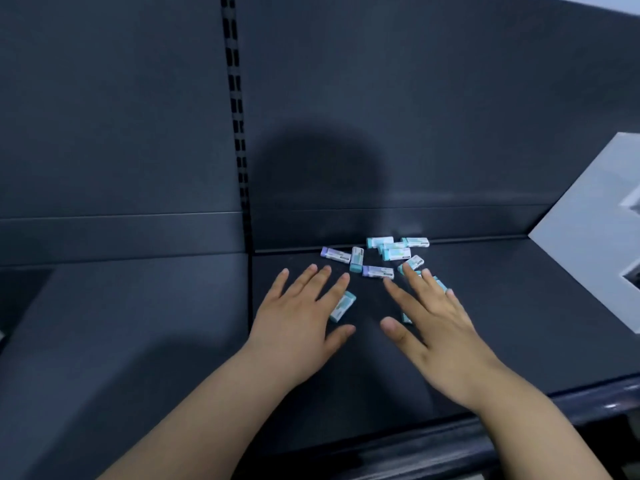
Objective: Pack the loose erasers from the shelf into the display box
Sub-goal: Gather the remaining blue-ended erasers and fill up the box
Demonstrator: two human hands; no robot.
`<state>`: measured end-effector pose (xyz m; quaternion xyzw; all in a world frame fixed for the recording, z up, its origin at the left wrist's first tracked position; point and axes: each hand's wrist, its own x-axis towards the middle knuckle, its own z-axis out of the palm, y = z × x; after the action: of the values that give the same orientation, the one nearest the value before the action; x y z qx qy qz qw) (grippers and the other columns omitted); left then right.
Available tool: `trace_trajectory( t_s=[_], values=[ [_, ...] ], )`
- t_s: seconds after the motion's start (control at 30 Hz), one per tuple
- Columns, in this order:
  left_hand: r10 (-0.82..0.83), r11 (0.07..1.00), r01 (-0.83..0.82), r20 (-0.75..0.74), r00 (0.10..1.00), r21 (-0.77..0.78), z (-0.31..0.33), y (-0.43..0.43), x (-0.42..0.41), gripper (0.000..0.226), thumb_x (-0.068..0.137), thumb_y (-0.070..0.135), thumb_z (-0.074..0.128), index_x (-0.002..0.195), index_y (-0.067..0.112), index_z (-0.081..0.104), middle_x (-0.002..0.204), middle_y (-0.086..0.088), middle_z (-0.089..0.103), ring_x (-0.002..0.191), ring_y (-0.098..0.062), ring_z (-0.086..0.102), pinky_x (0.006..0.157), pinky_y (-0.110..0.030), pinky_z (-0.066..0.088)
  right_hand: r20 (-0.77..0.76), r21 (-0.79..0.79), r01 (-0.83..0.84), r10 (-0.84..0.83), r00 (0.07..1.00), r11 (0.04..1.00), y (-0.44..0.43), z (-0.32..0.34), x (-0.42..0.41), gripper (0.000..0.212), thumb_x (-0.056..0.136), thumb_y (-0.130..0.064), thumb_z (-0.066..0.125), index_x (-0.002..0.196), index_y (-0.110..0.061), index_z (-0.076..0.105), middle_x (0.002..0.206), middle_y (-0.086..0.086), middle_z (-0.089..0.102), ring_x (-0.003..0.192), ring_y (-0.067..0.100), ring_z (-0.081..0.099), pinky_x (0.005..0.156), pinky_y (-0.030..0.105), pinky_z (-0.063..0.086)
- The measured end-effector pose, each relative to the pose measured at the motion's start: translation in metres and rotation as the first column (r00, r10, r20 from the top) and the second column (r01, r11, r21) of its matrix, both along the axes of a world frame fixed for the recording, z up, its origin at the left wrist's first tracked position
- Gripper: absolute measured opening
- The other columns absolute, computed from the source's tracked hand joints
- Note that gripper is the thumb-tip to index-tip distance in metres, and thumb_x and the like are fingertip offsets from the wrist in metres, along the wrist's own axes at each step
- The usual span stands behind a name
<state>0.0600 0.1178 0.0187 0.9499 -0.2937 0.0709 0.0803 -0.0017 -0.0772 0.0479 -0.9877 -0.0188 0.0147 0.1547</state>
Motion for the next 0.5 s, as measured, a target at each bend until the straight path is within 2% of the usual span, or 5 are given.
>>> trace_trajectory(
  t_s=[0.13, 0.23, 0.33, 0.5],
  values=[
    [0.04, 0.999, -0.039, -0.039, 0.998, 0.024, -0.004, -0.021, 0.006, 0.07, 0.089, 0.063, 0.023, 0.145, 0.035, -0.01, 0.157, 0.007, 0.0, 0.142, -0.01, -0.006, 0.114, -0.037, -0.009, -0.043, 0.011, -0.021, 0.022, 0.999, 1.0, -0.031, -0.01, 0.026, 0.07, 0.08, -0.068, 0.008, 0.144, -0.039, 0.011, 0.152, -0.019, -0.014, 0.138, 0.0, -0.021, 0.113, 0.027, -0.012],
    [0.139, 0.989, -0.136, -0.043, 0.989, 0.063, -0.008, -0.034, 0.008, 0.068, 0.091, 0.061, 0.022, 0.145, 0.034, -0.009, 0.157, 0.007, -0.001, 0.143, -0.01, -0.006, 0.115, -0.037, -0.008, -0.001, -0.06, -0.049, 0.049, 0.999, 0.997, -0.058, -0.017, 0.056, 0.048, 0.097, -0.042, 0.03, 0.142, -0.026, 0.028, 0.154, -0.008, 0.017, 0.142, 0.01, 0.009, 0.115, 0.028, 0.008],
    [0.253, 0.967, -0.25, -0.068, 0.965, 0.059, -0.01, -0.048, 0.004, 0.067, 0.092, 0.058, 0.024, 0.146, 0.034, -0.008, 0.157, 0.008, -0.001, 0.143, -0.01, -0.006, 0.114, -0.036, -0.01, 0.036, 0.007, -0.123, 0.123, 0.992, 0.992, -0.075, -0.021, 0.082, 0.038, 0.096, -0.024, 0.041, 0.133, -0.018, 0.046, 0.141, -0.001, 0.042, 0.129, 0.017, 0.036, 0.106, 0.025, 0.028],
    [0.365, 0.931, -0.36, -0.092, 0.927, 0.066, -0.012, -0.076, -0.007, 0.066, 0.093, 0.057, 0.023, 0.145, 0.035, -0.011, 0.157, 0.009, -0.001, 0.143, -0.009, -0.004, 0.114, -0.035, -0.008, -0.002, 0.047, -0.203, 0.203, 0.979, 0.978, -0.085, -0.035, 0.127, 0.035, 0.091, -0.02, 0.054, 0.125, -0.015, 0.055, 0.128, 0.006, 0.051, 0.113, 0.02, 0.05, 0.095, 0.021, 0.034]
  ],
)
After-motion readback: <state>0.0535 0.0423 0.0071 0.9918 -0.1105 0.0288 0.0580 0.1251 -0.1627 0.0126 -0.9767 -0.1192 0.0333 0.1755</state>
